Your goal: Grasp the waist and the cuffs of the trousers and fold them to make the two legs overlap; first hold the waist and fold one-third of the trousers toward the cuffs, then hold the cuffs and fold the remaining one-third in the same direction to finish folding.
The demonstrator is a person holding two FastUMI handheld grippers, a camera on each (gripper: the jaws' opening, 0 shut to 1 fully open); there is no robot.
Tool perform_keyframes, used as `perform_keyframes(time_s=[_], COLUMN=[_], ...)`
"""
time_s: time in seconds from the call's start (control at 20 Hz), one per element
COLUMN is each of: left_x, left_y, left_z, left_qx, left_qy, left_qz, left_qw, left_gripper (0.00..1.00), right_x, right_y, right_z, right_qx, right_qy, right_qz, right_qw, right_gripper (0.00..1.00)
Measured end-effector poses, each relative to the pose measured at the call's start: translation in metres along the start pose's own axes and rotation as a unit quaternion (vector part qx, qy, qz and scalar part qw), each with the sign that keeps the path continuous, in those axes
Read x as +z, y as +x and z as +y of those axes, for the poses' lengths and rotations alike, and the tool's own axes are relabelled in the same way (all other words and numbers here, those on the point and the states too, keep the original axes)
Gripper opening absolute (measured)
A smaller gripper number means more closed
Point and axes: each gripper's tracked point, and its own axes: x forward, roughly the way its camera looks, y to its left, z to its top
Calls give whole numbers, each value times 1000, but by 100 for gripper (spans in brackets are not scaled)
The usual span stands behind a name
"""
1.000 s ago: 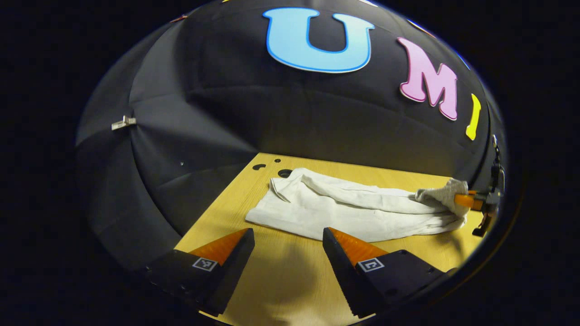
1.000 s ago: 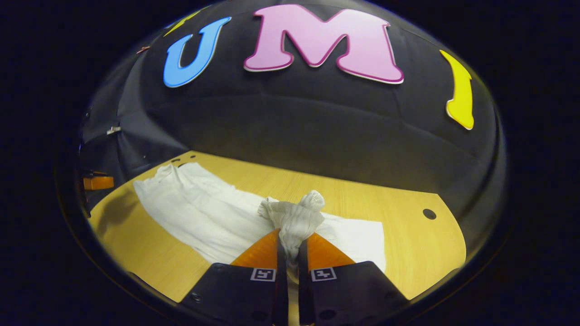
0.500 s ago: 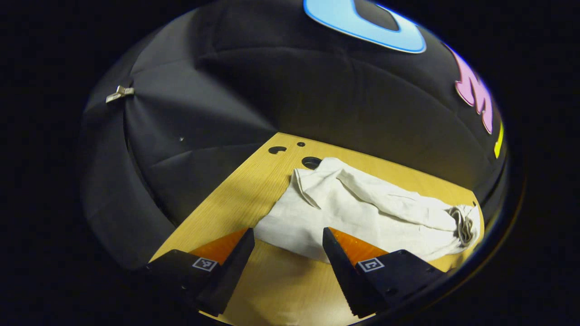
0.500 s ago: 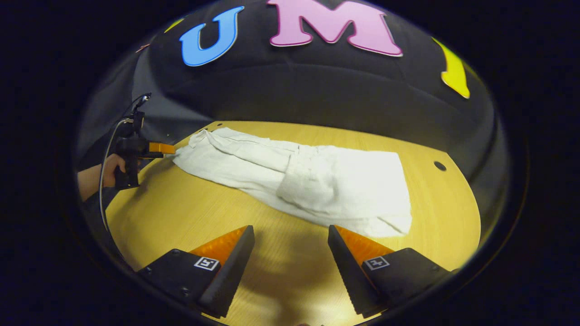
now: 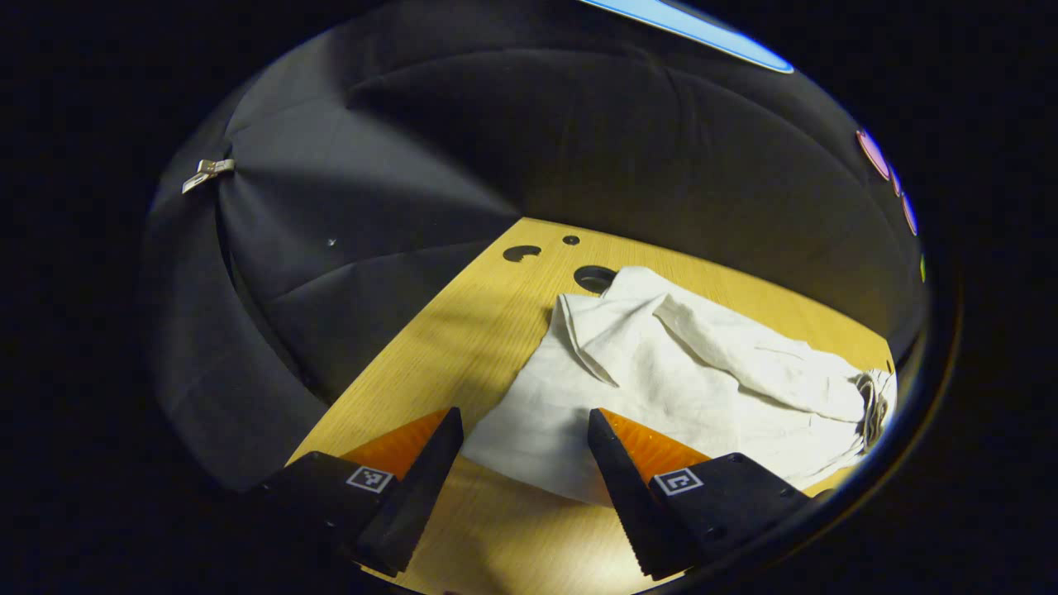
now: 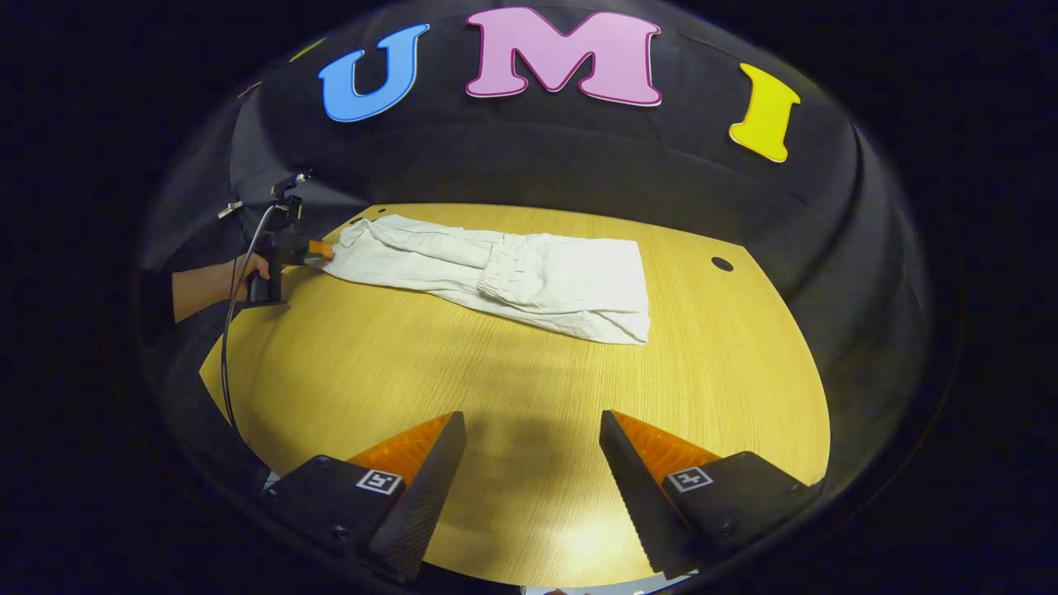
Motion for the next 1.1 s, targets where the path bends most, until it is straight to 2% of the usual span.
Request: perform_keyframes(time_s=[0.15, 0.2, 0.25, 0.35, 0.5, 0.55, 0.65, 0.75, 0.9, 1.1], left_x=[-10, -11, -13, -15, -15, -16, -16, -17, 22, 47], left_y=[-3, -3, -7, -10, -13, -13, -14, -25, -46, -69], left_z=[-20, -25, -30, -38, -54, -56, -57, -72, -96, -101], left_qx=[-6, -14, -17, -24, -40, -46, -54, -77, -106, -109], left_qy=[30, 37, 43, 48, 26, 16, -4, -23, -90, -118], left_qz=[31, 39, 48, 55, 52, 52, 52, 60, 1, -24], left_qw=[999, 998, 998, 997, 998, 997, 997, 995, 990, 987], left_gripper=[94, 83, 77, 72, 28, 19, 7, 6, 5, 5], right_x=[14, 26, 36, 43, 40, 39, 38, 38, 49, 51], right_y=[-10, -12, -15, -20, -39, -43, -55, -66, -79, -83], right_z=[4, 6, 10, 14, -1, -5, -14, -28, -41, -53], right_qx=[-3, -4, -1, 4, -20, -25, -38, -57, -74, -73], right_qy=[36, 53, 66, 65, 7, -2, -3, -6, -20, 6], right_qz=[-14, -29, -43, -48, -45, -44, -45, -44, -63, -71], right_qw=[999, 998, 997, 997, 999, 999, 998, 997, 995, 995], right_gripper=[99, 100, 99, 98, 98, 98, 99, 98, 98, 98])
